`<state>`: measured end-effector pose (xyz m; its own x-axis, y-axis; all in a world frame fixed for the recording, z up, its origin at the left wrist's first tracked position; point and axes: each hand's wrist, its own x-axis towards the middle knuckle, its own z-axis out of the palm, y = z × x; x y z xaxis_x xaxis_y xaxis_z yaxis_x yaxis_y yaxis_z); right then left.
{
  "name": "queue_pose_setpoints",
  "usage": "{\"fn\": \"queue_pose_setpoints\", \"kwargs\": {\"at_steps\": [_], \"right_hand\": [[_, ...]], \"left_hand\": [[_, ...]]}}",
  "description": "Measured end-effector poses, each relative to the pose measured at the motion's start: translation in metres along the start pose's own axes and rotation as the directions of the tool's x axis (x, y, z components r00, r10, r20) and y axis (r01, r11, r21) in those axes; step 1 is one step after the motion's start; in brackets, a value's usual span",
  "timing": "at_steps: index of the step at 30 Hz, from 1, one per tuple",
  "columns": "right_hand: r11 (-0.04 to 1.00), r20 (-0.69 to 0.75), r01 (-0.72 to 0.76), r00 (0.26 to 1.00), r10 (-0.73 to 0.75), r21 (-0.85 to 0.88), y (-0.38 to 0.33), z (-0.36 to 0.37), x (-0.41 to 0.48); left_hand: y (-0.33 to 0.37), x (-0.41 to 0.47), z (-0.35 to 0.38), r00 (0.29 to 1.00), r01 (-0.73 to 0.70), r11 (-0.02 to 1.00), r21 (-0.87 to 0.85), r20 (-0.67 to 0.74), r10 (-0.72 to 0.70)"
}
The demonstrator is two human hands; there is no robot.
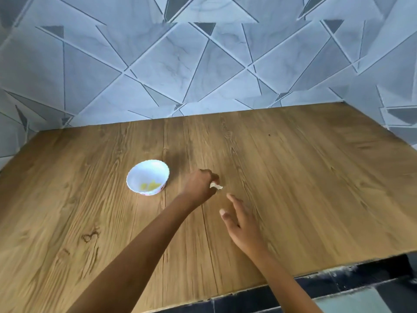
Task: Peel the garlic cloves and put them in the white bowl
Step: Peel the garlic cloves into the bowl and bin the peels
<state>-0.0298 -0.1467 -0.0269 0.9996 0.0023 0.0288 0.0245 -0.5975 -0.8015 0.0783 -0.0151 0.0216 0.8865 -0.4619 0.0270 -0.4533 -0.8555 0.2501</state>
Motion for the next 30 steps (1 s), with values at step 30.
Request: {"fn": "queue_pose_setpoints", "kwargs": {"at_steps": [30], "right_hand": [[0.686,0.185,-0.266,0.964,0.191,0.677,0.006,-0.018,0.086]], "left_hand": [[0.014,-0.004,-0.001,0.967,0.074,0.879,-0.472,-0.18,-0.178]]}}
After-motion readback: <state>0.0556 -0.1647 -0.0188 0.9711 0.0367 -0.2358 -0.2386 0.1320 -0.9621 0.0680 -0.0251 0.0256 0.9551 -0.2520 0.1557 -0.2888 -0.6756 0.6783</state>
